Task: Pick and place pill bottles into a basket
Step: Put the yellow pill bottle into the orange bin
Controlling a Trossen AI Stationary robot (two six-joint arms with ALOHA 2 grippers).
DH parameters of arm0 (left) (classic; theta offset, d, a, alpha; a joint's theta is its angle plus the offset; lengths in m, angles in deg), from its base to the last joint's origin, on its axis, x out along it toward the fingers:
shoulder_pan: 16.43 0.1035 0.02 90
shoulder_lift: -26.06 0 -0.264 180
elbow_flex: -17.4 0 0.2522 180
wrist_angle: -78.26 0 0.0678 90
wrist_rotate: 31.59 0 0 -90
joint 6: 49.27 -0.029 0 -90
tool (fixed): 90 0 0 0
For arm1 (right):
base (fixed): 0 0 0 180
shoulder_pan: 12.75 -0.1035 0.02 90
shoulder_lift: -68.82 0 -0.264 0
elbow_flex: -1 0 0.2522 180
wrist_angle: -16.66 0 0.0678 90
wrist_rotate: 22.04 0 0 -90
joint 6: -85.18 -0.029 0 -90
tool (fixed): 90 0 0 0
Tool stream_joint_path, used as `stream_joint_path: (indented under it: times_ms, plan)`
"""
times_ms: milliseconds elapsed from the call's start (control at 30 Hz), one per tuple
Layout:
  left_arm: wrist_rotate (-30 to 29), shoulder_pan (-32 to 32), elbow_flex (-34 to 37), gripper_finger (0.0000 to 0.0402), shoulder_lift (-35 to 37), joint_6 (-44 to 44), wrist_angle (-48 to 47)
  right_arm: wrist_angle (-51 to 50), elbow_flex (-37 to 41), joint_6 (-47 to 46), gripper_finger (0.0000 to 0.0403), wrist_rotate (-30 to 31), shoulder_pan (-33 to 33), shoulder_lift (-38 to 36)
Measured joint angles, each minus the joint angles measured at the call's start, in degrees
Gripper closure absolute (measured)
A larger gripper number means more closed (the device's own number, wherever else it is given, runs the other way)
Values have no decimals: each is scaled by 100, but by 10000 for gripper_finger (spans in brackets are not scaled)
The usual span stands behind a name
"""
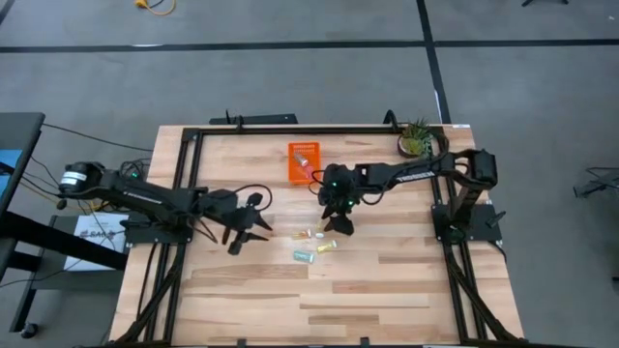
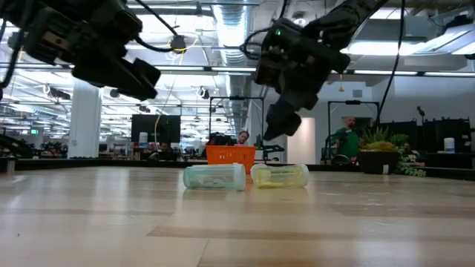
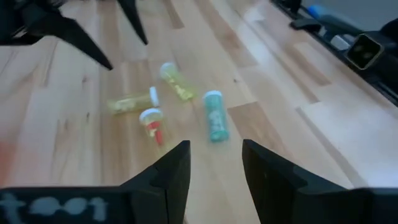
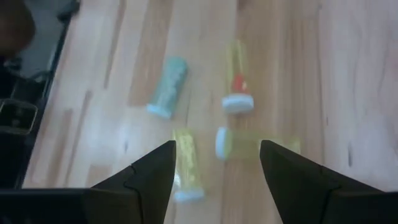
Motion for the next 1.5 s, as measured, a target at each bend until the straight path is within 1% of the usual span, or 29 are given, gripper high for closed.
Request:
stream_joint_path:
  times_ms: [67, 133, 233, 300, 333, 467, 600, 667, 700, 833, 933, 1067, 1167, 1233, 1367, 1500]
  plan:
    - [-22, -65, 51, 267, 29, -75, 22, 148, 160, -272, 177, 388, -137, -150]
    - [-153, -121, 51, 267, 21, -115, 43, 630, 430, -546, 177, 1087, -309, -379]
    - [-425, -137, 49, 267, -33, -246, 137, 1162, 1146, -887, 177, 2223, -583, -975]
    - [-489, -137, 51, 267, -34, -444, 145, 1691, 1664, -1078, 177, 2671, -794, -1408]
    - [-508, -135, 50, 267, -34, -505, 173, 1940, 1937, -1163, 177, 2770, -902, -1662]
    - [-525, -137, 49, 267, -34, -528, 170, 2813, 2903, -1515, 177, 2780, -1244, -2506]
    - [-552, -136, 49, 267, -34, -575, 177, 3915, 3491, -1931, 177, 2753, -1549, -2823]
    - [-552, -137, 49, 267, -34, -580, 180, 4172, 3635, -2017, 177, 2711, -1724, -2842]
    - [-552, -137, 49, 267, -34, -582, 198, 4205, 3657, -1970, 177, 2697, -1806, -2832]
    - [-552, -137, 49, 267, -34, -492, 220, 4388, 3614, -1314, 177, 2734, -2014, -2708]
    - [-551, -137, 49, 267, -34, -345, 217, 4429, 3447, -924, 177, 2754, -1995, -2578]
    - [-550, -137, 49, 267, -34, -292, 166, 4382, 3224, -58, 177, 2767, -1903, -2312]
    - [-550, -137, 49, 267, -34, -292, 155, 4281, 3020, 237, 177, 2787, -1819, -1990]
    - [-550, -137, 49, 267, -34, -292, 155, 3835, 2774, 300, 177, 2792, -1756, -1785]
    - [-548, -137, 49, 267, -34, -292, 155, 2388, 2183, 444, 177, 3059, -1689, -1387]
    - [-548, -137, 49, 267, -34, -270, 155, 1611, 1662, 532, 177, 3048, -1692, -1026]
